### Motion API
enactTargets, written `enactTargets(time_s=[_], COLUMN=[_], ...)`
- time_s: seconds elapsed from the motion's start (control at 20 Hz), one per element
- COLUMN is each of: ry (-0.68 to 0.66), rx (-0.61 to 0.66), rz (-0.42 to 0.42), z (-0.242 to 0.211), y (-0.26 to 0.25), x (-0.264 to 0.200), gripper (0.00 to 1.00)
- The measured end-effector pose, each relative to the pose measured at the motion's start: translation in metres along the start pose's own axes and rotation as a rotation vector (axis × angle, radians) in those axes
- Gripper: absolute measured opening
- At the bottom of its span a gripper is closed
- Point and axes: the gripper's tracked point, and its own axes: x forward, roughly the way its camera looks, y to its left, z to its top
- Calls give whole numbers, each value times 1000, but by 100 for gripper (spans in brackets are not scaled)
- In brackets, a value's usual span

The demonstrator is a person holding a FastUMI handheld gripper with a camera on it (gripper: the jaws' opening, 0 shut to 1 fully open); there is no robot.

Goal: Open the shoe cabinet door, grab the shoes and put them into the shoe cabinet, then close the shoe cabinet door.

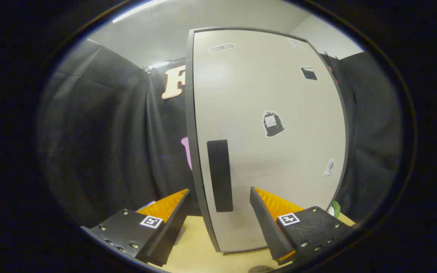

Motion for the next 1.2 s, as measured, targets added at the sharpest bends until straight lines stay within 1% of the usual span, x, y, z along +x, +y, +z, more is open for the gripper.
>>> enactTargets(time_s=[0.1,0.15,0.2,0.35,0.55,0.7,0.8,0.85,0.9,1.0,1.1,1.2], ry=[-6,-9,-12,-21,-22,-32,-37,-32,-41,-38,-32,-28], rx=[8,10,9,2,-5,-7,-8,-11,-24,-36,-33,-36], rz=[-7,-8,-10,-14,-27,-43,-34,-24,-34,-36,-36,-46], z=[2,3,3,5,4,6,8,8,8,7,6,6], y=[0,1,2,2,-1,-4,-2,2,1,1,1,0], x=[10,15,20,31,42,44,51,44,55,50,51,51], gripper=[94,90,87,88,70,70,48,48,43,35,29,29])
